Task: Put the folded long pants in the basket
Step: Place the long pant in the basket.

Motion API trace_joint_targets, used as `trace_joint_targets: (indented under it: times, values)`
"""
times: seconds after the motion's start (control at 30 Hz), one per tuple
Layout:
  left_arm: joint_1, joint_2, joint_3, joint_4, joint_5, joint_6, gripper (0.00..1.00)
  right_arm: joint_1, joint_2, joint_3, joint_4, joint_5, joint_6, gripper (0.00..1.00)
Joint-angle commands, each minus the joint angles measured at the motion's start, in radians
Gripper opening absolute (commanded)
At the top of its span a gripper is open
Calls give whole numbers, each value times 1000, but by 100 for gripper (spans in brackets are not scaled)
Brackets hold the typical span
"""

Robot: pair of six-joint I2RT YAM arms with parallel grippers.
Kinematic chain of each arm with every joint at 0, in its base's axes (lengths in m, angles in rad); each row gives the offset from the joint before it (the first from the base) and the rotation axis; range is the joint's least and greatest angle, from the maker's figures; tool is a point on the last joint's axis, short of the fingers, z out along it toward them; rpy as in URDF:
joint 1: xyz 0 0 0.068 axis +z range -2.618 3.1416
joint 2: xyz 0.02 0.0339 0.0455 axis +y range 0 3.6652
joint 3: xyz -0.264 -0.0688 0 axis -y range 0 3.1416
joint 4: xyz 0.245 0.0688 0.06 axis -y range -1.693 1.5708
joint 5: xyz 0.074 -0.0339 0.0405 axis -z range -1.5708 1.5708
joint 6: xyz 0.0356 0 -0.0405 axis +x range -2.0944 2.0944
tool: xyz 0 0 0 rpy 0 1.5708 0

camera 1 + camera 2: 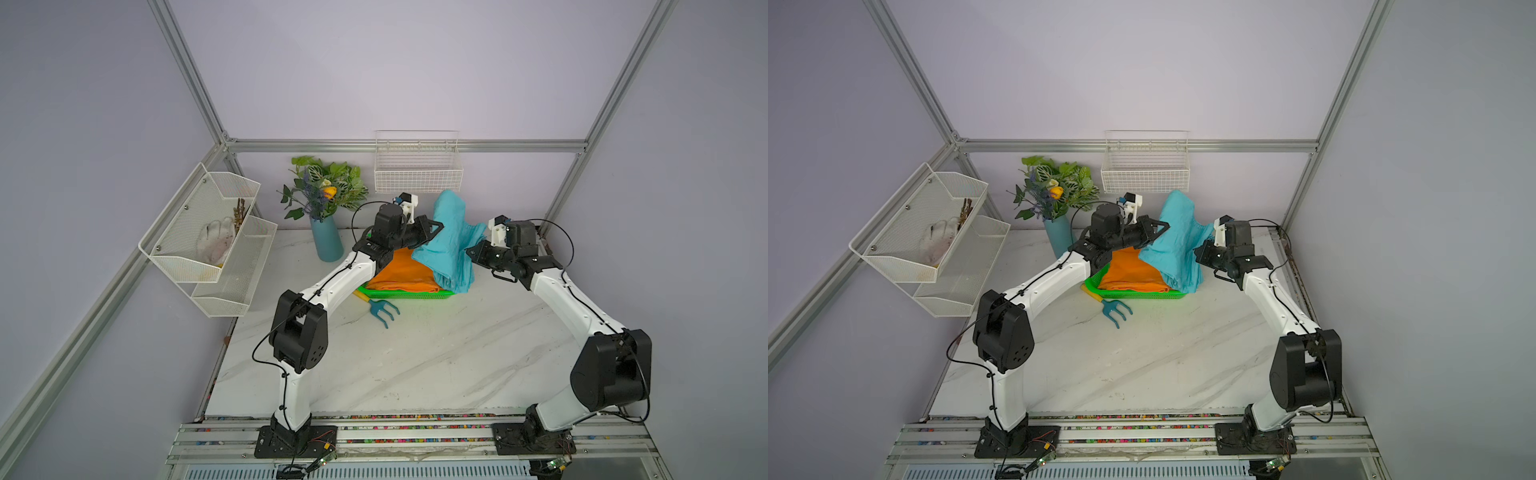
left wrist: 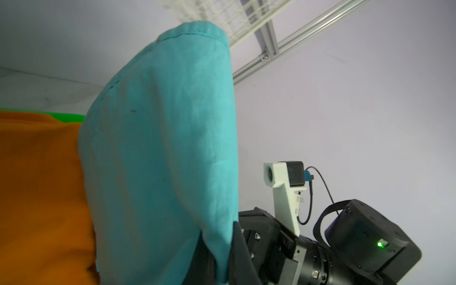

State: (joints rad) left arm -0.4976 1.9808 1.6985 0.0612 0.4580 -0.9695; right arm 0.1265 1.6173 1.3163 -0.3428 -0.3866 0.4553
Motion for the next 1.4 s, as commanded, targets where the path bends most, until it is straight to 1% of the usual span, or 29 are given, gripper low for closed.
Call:
trace_joint_targets:
  times: [0.0, 0.07, 0.17, 0.27, 0.4, 0.53, 0.57, 0.63, 0.7, 0.73, 0.77, 0.8, 0.83, 0.87, 0.9, 0.93, 1.0, 1.07, 1.17, 1.23, 1.3, 1.37]
  values:
    - [84, -91, -111, 105, -8, 6, 0, 4, 49, 34, 84, -64, 16, 0]
    - [117, -111, -179, 104, -11, 29, 0, 7, 87, 43, 111, -90, 36, 0]
    - [161, -132, -245, 104, -21, 48, 0, 19, 133, 62, 134, -93, 47, 0]
    - [195, -141, -274, 78, -34, 82, 0, 32, 166, 86, 140, -89, 45, 0]
    - [216, -143, -288, 37, -51, 129, 0, 42, 209, 108, 129, -72, 27, 0]
    - [217, -94, -254, -64, -50, 186, 6, 42, 250, 110, 100, -12, 10, 1]
    - [217, -71, -239, -93, -39, 194, 9, 41, 259, 110, 90, 19, 8, 3]
    - [217, -22, -205, -137, -1, 197, 15, 37, 271, 113, 61, 80, 11, 3]
    - [217, 21, -176, -169, 31, 196, 20, 31, 281, 116, 48, 106, 7, 4]
    - [217, 37, -164, -180, 42, 194, 23, 29, 283, 118, 47, 107, 7, 6]
    - [217, 49, -156, -189, 47, 195, 29, 27, 286, 122, 46, 99, 7, 10]
    - [217, 51, -153, -194, 43, 197, 35, 28, 286, 129, 42, 90, 1, 17]
    - [217, 48, -153, -191, 41, 208, 42, 28, 282, 139, 37, 83, -10, 26]
    - [217, 38, -154, -194, 29, 221, 54, 27, 271, 146, 35, 86, -18, 36]
    - [217, 26, -154, -198, 10, 234, 68, 28, 258, 150, 34, 96, -26, 46]
    - [217, 7, -158, -200, -15, 254, 99, 28, 242, 153, 34, 115, -38, 56]
    - [218, -33, -161, -213, -64, 305, 100, 26, 198, 159, 36, 155, -62, 71]
    - [218, -79, -158, -233, -109, 371, 100, 26, 148, 163, 34, 206, -98, 77]
    - [218, -151, -155, -268, -149, 476, 100, 26, 73, 137, 47, 325, -139, 79]
    - [218, -213, -184, -273, -179, 559, 100, 22, 27, 92, 75, 401, -177, 80]
    - [220, -288, -257, -250, -196, 658, 100, 20, -20, 36, 94, 456, -214, 80]
    - [227, -387, -372, -221, -244, 741, 100, 18, -67, -45, 121, 509, -243, 80]
